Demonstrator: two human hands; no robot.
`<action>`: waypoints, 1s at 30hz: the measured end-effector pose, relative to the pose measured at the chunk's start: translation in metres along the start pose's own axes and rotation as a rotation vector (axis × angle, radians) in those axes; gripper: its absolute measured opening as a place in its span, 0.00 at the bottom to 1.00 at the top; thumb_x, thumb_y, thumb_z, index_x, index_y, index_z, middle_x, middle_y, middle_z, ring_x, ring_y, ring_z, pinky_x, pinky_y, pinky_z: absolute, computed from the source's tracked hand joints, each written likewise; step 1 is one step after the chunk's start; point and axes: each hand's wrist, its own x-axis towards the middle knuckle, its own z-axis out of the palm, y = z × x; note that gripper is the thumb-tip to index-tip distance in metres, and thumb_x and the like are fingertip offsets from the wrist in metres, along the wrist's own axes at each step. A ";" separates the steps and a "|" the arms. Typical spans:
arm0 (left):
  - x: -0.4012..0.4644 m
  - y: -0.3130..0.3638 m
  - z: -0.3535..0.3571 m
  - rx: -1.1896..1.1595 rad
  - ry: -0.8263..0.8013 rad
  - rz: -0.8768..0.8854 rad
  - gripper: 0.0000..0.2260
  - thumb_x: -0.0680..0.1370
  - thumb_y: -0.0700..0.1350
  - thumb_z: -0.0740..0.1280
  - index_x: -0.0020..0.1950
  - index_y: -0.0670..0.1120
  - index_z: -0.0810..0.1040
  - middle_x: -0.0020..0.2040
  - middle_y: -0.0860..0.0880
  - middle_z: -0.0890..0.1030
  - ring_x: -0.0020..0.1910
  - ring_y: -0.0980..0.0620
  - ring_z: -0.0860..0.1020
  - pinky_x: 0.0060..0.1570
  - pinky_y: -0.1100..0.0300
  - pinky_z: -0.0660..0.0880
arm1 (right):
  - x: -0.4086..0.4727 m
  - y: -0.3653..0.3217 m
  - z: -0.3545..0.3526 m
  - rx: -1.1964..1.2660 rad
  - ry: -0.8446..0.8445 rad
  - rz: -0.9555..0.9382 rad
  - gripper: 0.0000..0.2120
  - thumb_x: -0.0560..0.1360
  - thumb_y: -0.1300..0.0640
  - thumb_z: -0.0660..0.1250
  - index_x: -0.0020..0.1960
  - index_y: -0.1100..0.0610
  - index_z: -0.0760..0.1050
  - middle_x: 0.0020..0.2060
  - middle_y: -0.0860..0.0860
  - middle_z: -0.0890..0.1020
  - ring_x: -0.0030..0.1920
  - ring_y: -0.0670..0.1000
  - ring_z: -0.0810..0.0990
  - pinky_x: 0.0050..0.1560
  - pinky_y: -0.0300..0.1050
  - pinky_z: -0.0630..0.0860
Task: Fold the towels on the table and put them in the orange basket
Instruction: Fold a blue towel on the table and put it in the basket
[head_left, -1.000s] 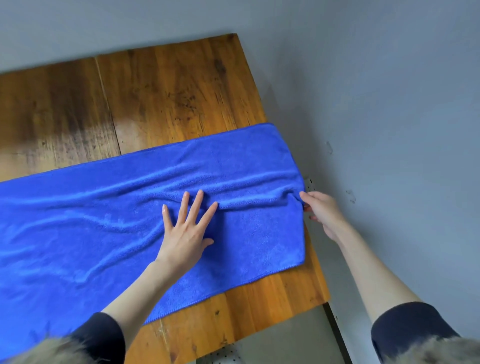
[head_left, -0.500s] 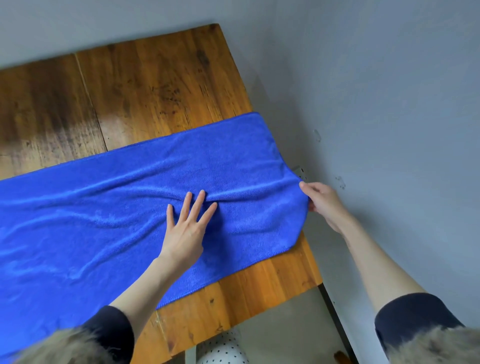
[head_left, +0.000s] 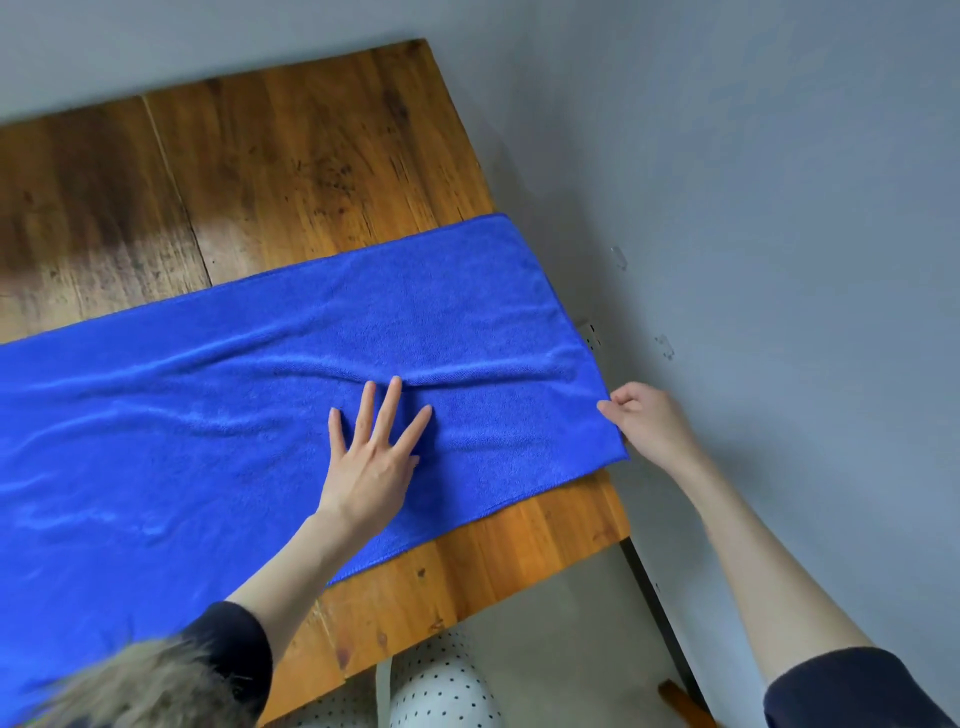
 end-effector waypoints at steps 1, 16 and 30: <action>-0.003 0.002 -0.001 -0.020 0.016 0.006 0.25 0.76 0.43 0.67 0.72 0.48 0.66 0.76 0.39 0.54 0.74 0.33 0.52 0.63 0.29 0.56 | -0.005 -0.005 0.003 0.044 -0.008 0.000 0.09 0.75 0.56 0.67 0.36 0.52 0.73 0.35 0.53 0.81 0.38 0.53 0.79 0.44 0.49 0.77; -0.003 0.056 -0.008 -1.195 -0.101 -0.382 0.19 0.74 0.52 0.70 0.63 0.47 0.76 0.53 0.54 0.78 0.51 0.54 0.75 0.50 0.65 0.68 | -0.032 -0.077 0.072 0.105 -0.274 -0.041 0.07 0.75 0.57 0.66 0.40 0.53 0.81 0.32 0.46 0.80 0.33 0.44 0.75 0.37 0.36 0.71; 0.010 0.032 -0.007 -1.127 -0.042 -0.425 0.04 0.76 0.44 0.68 0.42 0.46 0.78 0.34 0.55 0.75 0.34 0.60 0.72 0.32 0.75 0.66 | 0.096 -0.144 0.037 -0.231 0.283 -0.164 0.18 0.79 0.47 0.57 0.55 0.62 0.73 0.55 0.60 0.76 0.61 0.59 0.72 0.59 0.52 0.69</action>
